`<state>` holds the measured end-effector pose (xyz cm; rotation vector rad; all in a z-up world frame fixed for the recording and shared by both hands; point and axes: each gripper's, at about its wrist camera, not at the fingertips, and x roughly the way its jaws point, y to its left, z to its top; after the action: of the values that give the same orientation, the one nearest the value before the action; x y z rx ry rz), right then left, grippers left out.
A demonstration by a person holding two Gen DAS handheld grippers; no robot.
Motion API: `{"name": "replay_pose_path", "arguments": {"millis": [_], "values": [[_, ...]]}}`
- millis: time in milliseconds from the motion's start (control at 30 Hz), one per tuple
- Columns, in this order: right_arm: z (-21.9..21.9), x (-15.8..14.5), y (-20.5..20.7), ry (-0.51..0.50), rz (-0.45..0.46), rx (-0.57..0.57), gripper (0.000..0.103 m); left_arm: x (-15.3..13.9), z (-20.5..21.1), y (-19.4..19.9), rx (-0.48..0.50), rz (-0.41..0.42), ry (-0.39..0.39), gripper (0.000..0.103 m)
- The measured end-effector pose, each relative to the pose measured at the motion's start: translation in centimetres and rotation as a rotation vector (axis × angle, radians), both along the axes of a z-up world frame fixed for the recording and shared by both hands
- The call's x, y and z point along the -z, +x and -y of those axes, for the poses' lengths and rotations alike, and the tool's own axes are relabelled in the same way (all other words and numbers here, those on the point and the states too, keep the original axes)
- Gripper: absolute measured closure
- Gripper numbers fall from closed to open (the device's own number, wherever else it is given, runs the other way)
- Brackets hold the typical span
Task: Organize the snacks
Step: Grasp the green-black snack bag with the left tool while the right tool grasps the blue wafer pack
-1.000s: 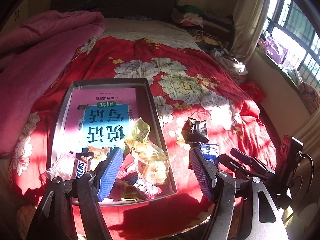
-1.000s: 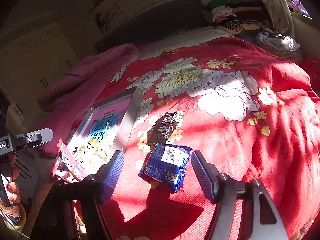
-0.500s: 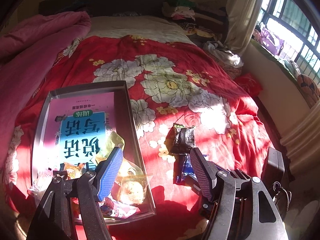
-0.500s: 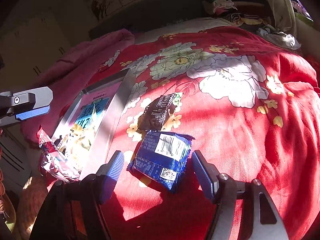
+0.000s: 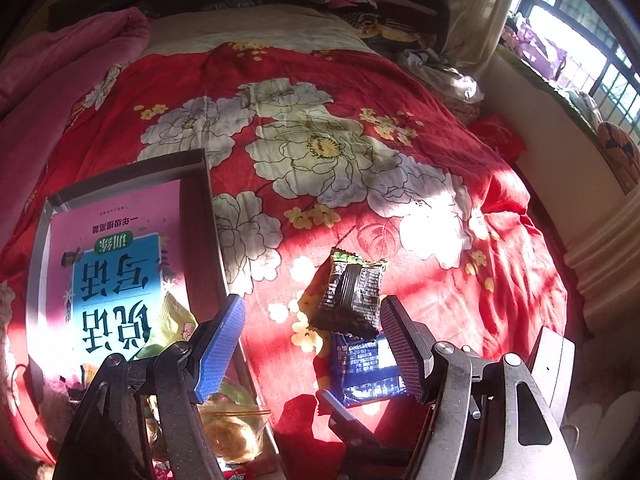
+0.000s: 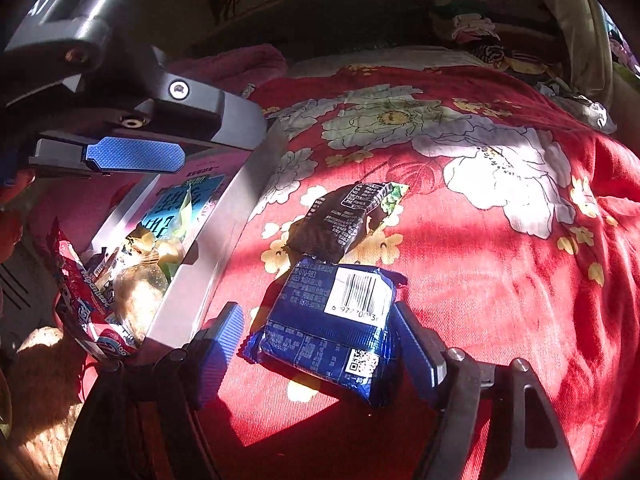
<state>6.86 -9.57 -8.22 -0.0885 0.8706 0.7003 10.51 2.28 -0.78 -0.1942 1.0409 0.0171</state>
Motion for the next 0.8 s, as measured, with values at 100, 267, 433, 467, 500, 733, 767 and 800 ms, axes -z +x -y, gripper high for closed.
{"name": "replay_pose_path", "arguments": {"millis": [100,267,433,467,500,733,767,800], "values": [[-0.3,0.5,0.0,-0.056,0.029,-0.023,0.033,0.7,0.2,0.8,0.006,-0.016,-0.006,0.031],[0.4,0.1,-0.2,-0.098,0.055,-0.054,0.041,2.0,0.6,2.2,0.019,-0.051,-0.032,0.031],[3.6,-0.3,0.9,-0.076,0.028,0.005,0.043,3.4,1.1,3.4,0.020,-0.088,-0.074,0.031],[4.2,-0.5,1.1,-0.076,0.026,0.024,0.044,3.6,1.4,3.6,0.025,-0.095,-0.083,0.031],[4.9,-0.5,1.3,-0.071,0.024,0.048,0.044,3.9,1.7,3.8,0.029,-0.102,-0.087,0.031],[6.6,-0.3,2.6,-0.060,0.003,0.123,0.043,5.7,3.3,5.7,0.000,-0.160,-0.116,0.031],[6.4,-0.2,2.6,-0.071,0.011,0.119,0.042,5.9,3.6,5.9,-0.002,-0.163,-0.115,0.031],[6.1,-0.1,2.6,-0.087,0.013,0.114,0.042,6.0,3.8,6.1,-0.005,-0.163,-0.105,0.031]]}}
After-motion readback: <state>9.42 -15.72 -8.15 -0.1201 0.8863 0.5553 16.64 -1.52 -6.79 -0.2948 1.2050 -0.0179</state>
